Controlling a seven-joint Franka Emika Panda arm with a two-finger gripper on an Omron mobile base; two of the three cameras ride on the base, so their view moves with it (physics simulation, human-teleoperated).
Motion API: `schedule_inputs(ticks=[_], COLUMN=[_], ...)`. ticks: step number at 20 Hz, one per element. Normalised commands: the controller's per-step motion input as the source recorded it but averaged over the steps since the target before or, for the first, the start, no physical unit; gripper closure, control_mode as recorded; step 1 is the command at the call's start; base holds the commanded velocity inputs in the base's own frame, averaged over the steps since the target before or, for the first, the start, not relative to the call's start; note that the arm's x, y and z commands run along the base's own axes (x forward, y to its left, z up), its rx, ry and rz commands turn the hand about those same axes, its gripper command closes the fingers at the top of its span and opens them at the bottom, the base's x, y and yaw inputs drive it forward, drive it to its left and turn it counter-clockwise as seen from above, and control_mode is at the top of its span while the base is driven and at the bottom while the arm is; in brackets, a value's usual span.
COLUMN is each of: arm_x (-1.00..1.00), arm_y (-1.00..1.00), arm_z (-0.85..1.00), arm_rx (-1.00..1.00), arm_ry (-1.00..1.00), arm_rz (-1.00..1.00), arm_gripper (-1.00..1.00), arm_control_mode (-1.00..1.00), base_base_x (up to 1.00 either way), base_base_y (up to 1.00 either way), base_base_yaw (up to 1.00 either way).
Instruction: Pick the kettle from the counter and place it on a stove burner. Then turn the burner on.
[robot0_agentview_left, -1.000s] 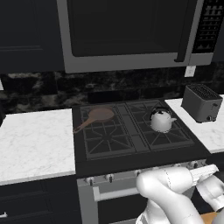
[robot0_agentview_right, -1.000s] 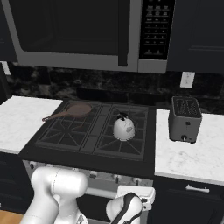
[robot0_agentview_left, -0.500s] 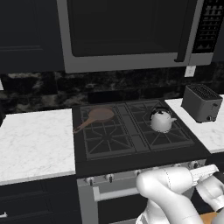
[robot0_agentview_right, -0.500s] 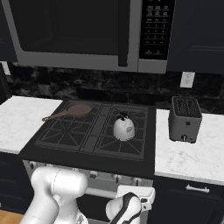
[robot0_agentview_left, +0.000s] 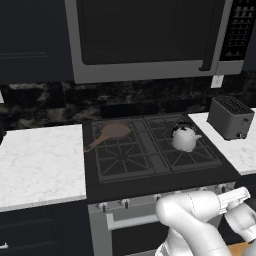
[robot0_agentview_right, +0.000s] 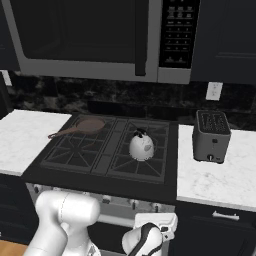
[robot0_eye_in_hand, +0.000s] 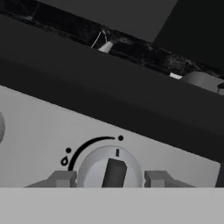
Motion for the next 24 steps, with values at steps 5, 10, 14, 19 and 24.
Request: schedule_inputs(ticks=[5,10,14,19,24], arm_x=[0.00,0.00,0.00,-0.05,-0.01], arm_y=[0.00,0.00,0.00,0.00,0.00], arm_z=[0.00,0.00,0.00,0.01,0.03], arm_rx=[-0.24,-0.28,-0.28,-0.26,0.00], arm_ry=[-0.13,-0.11,-0.11,-0.12,-0.03], arm_rz=[0.24,0.22,0.23,0.27,0.00], arm_gripper=[1.00,1.00,1.00,1.00,1.00], arm_control_mode=[-1.00,-1.00,-1.00,-1.00,-1.00], base_base_x=[0.00,0.00,0.00,0.00,0.00], base_base_y=[0.00,0.00,0.00,0.00,0.00], base_base_yaw=[0.00,0.00,0.00,0.00,0.00])
